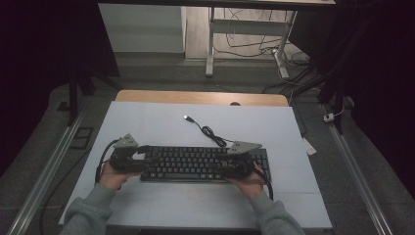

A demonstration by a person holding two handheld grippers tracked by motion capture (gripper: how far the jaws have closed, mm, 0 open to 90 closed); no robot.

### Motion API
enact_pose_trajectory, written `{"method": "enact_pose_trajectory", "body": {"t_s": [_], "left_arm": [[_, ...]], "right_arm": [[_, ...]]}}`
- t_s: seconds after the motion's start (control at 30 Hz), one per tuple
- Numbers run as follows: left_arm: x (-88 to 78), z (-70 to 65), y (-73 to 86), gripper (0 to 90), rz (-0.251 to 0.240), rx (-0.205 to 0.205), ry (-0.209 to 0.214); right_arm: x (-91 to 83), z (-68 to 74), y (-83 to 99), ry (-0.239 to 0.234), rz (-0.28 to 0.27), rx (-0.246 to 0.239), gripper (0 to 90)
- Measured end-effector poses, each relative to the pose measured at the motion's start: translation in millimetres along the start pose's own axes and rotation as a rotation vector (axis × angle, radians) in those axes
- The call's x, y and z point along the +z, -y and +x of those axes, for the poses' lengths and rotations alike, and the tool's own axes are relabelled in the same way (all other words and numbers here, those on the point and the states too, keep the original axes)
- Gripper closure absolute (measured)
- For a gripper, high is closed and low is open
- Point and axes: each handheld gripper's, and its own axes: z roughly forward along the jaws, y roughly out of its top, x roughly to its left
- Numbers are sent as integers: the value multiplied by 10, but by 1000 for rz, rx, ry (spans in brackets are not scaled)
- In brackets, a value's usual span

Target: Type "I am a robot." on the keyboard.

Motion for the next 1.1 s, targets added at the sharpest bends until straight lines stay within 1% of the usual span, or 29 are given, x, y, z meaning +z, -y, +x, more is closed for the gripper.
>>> {"method": "enact_pose_trajectory", "body": {"t_s": [0.07,0.1,0.13,0.27,0.37,0.43,0.7,0.83,0.93,1.0,1.1], "left_arm": [[8,-7,0,356,4,1,-4],[10,-10,2,354,7,3,-8],[9,-12,4,352,9,5,-11],[-1,-13,24,350,9,-3,-22],[3,-22,37,349,15,0,-28],[15,-26,41,347,19,0,-28],[82,-38,63,344,43,9,-32],[94,-39,73,344,46,10,-36],[100,-41,77,343,48,10,-37],[101,-42,78,342,47,9,-37],[110,-46,79,340,49,11,-39]], "right_arm": [[43,10,-8,-1,7,10,626],[56,17,-15,-2,13,7,652],[72,24,-21,-11,8,6,675],[109,53,-62,-19,14,1,773],[158,76,-88,-26,27,-7,859],[199,96,-104,-28,35,-18,900],[442,166,-138,-52,78,-32,900],[553,199,-133,-58,101,-35,900],[606,204,-115,-59,118,-37,900],[625,207,-108,-61,121,-32,900],[656,224,-102,-62,131,-41,900]]}}
